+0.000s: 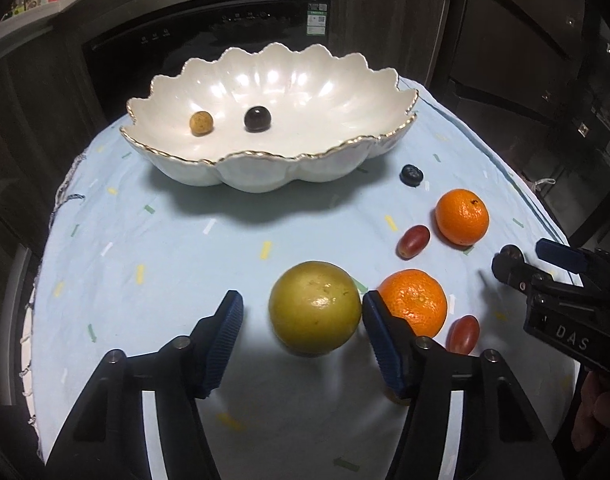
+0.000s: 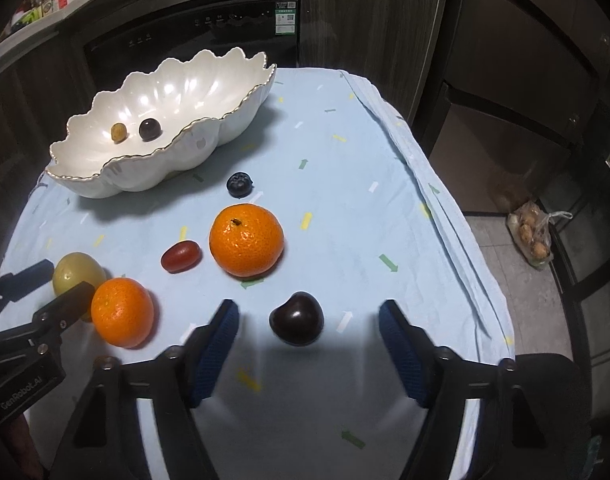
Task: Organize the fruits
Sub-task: 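Grasp the yellow-green fruit with the left tool while the right tool grasps the dark plum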
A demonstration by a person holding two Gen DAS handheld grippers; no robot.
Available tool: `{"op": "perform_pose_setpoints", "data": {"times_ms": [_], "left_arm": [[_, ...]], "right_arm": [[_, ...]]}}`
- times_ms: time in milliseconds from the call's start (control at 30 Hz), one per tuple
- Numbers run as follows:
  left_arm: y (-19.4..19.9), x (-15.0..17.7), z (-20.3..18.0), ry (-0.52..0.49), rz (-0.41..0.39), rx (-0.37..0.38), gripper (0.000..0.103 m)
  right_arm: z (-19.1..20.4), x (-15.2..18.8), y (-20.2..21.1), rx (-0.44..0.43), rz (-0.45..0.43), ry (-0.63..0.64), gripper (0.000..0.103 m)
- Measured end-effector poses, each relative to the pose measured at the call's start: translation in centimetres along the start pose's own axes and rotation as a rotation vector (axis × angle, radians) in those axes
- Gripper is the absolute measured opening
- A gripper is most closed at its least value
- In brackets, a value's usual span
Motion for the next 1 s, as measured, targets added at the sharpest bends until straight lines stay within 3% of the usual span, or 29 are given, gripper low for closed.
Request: {"op": "perform_pose_setpoints", "data": {"times_ms": [167,433,1000], "left_arm": [[-0.6,0.1,-0.5,-0.005,0.016,0.018,0.049],[-0.6,0.1,-0.4,0.000,0.009,0.020,0.048],[1.1,-0.5,-0.1,0.006,-0.023,-0.002,0.048]], "right_arm": [[-0.2,0.3,-0.9,-0.020,0.035,-0.015,0.048],[0.3,0.4,-1.1,-0.044,0.037,0.006,0.031],[0.7,-0.4,0.5,-0.067,-0.008,0.012,0.030]]}}
Point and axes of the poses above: each gripper's, at about its wrist camera, not at the fingertips, and y roughly against the way its jaws point, z to its left, x to its underside, the point moved 4 cm from there along -y, roughly the way its jaws point, and after that the axes turned 4 degrees about -x, right-handed, at the moved point
